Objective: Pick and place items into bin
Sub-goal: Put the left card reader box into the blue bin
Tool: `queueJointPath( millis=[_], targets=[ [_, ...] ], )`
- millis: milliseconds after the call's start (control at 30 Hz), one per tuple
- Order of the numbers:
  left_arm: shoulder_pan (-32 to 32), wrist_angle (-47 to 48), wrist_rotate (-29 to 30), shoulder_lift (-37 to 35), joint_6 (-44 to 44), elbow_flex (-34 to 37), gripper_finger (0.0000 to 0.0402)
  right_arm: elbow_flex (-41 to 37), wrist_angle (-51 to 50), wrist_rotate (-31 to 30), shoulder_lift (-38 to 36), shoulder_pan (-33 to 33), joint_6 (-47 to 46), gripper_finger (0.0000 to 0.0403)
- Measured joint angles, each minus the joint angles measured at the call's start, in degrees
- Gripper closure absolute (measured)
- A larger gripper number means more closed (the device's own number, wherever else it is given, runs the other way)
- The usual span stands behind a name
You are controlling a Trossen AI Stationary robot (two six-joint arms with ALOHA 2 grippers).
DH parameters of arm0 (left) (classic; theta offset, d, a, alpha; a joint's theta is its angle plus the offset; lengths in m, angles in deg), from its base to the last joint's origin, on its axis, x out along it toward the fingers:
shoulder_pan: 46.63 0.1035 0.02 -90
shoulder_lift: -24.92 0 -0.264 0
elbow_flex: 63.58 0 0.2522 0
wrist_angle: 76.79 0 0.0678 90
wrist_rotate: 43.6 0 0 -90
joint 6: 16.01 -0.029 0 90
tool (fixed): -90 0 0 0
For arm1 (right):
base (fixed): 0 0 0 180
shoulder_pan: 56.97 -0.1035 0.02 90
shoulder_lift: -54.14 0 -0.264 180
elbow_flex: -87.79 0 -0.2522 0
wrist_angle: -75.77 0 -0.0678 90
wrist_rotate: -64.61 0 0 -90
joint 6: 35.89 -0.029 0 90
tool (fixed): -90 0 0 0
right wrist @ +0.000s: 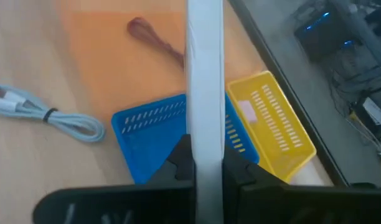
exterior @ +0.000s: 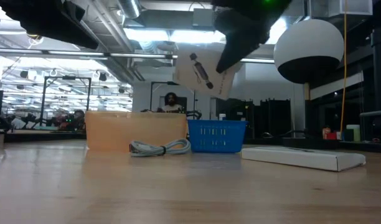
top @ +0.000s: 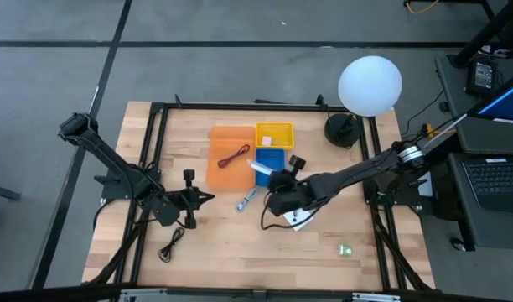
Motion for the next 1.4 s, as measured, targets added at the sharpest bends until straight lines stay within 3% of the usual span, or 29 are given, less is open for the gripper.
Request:
queueJointPath(
  millis=[167, 400, 800, 1200, 1400],
  targets=[
    [0.0, -0.1, 0.0, 0.0, 1.4, 0.0, 0.0400, -8.7, 10.2, -0.2, -8.9, 0.5, -0.7, 0.0388],
    [0.0, -1.8, 0.1, 0.0, 1.8, 0.0, 0.0400, -14.9, 12.9, 7.1, -17.3, 3.9, -15.2, 0.0388],
    [0.0, -2.8, 0.2, 0.0, 1.5, 0.0, 0.0400, -14.0, 14.4, 15.6, -14.0, 7.6, -29.3, 0.0388],
    [0.2, -11.4, 0.4, 0.0, -11.1, 0.0, 0.0400, -14.0, 15.7, 19.2, -9.6, 8.4, -42.6, 0.0388],
    [0.2, -11.7, 0.4, 0.0, -11.5, 0.0, 0.0400, -14.0, 16.9, 20.4, -7.6, 9.4, -48.2, 0.0388]
  ],
)
